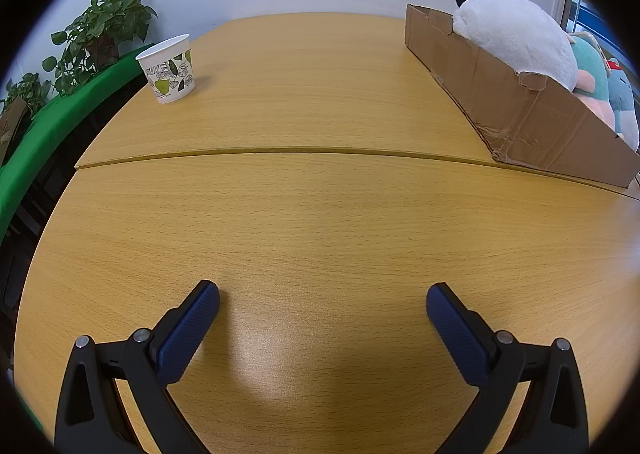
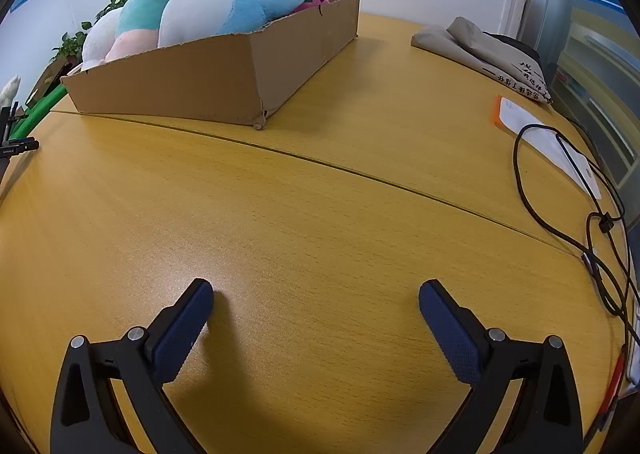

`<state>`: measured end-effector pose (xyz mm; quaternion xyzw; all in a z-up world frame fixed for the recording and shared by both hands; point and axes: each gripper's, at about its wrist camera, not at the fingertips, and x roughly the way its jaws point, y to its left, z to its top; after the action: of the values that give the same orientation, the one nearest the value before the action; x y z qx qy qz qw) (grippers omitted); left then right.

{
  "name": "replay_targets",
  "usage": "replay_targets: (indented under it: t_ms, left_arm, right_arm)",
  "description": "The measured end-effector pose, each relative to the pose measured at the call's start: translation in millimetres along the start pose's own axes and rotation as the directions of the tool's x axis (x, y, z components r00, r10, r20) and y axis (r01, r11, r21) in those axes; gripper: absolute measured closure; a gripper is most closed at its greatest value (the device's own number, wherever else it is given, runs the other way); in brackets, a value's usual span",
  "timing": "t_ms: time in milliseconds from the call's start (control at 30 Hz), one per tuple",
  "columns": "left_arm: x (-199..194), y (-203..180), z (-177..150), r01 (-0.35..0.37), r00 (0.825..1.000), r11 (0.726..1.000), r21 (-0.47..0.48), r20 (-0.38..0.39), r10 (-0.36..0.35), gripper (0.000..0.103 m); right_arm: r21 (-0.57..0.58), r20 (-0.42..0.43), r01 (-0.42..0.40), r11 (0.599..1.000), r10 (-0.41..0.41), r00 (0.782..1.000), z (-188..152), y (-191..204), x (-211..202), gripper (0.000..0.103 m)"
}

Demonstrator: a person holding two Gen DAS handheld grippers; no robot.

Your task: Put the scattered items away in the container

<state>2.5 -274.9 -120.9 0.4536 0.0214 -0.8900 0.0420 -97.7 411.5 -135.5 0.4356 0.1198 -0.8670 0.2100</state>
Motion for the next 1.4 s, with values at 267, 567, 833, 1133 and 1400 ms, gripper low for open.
replay_targets:
  t_ms: [267,567,833,1133,1400]
  left_arm:
    - [0.0,-0.1,-0.1,0.0,1.0,1.0,0.0,0.0,0.0,0.0]
    - [0.6,0.0,-0.3,0.001,1.0,1.0,0.0,0.001,-0.001,0.0]
    - [0.4,0.4,0.4,0.003,1.0,1.0,0.001,0.0,-0.003,0.0]
    - [-1.3,-0.5,0.2,0.003,1.0,1.0,0.001,-0.001,-0.003,0.0]
    - [-1.3,-0.6,0.1,0.003,1.0,1.0,0.001,-0.001,-0.003,0.0]
  right_arm:
    - [-0.004,0.001,-0.004,1.0,0.004,1.0,-3.7,1.3,-2.2,0.0]
    - [-0.066,0.003,-0.048,0.997,0.049,0.999,-25.5,-6.3,-17.0,0.0]
    - [-0.102,0.001,-0.075,0.992,0.076,0.997,-17.5,-12.7,-8.7,0.0]
    - [-0.103,0.002,-0.075,0.992,0.076,0.997,-17.7,-12.5,-8.3,0.0]
    - [-0.104,0.002,-0.076,0.992,0.076,0.997,-18.0,-13.1,-8.2,0.0]
